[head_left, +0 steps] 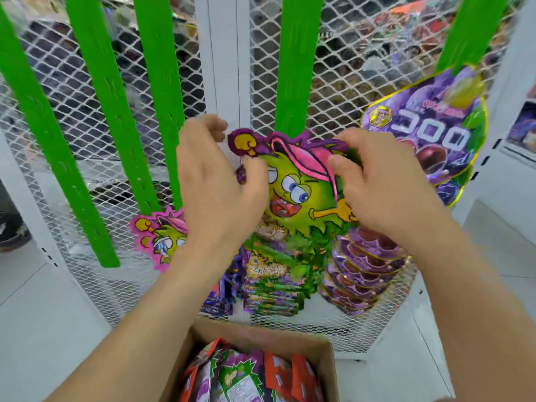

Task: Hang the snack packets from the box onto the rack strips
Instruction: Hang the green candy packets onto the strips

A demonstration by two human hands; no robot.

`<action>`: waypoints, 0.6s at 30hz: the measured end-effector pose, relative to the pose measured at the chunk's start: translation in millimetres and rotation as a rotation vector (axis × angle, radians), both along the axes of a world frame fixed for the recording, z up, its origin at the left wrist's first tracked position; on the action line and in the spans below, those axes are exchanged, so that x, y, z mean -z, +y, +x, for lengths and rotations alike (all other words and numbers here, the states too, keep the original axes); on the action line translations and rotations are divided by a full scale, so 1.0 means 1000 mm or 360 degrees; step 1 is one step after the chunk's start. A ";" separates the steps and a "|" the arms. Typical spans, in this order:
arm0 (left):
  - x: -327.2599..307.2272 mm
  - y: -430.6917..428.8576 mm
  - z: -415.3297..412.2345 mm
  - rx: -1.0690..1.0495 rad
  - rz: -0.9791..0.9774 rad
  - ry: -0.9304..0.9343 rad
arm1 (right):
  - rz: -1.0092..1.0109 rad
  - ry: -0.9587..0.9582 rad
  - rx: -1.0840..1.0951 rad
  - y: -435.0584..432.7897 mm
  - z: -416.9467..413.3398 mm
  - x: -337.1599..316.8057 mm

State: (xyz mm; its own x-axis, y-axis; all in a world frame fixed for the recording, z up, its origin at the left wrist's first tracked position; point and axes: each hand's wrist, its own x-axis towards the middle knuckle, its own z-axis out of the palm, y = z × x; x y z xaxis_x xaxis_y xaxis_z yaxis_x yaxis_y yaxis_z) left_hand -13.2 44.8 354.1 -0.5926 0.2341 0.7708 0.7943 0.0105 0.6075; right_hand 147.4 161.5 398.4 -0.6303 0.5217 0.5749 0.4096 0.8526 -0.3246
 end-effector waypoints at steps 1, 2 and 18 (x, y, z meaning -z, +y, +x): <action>-0.003 0.003 -0.001 -0.0002 0.0019 0.0010 | 0.0026 -0.0157 -0.0018 0.001 -0.001 -0.006; -0.005 0.007 -0.002 0.0023 -0.0005 0.0002 | 0.0056 -0.0271 -0.0036 0.002 -0.003 -0.007; -0.028 0.018 -0.011 0.0654 -0.0697 -0.0556 | -0.0393 0.0943 -0.0146 0.004 -0.033 0.029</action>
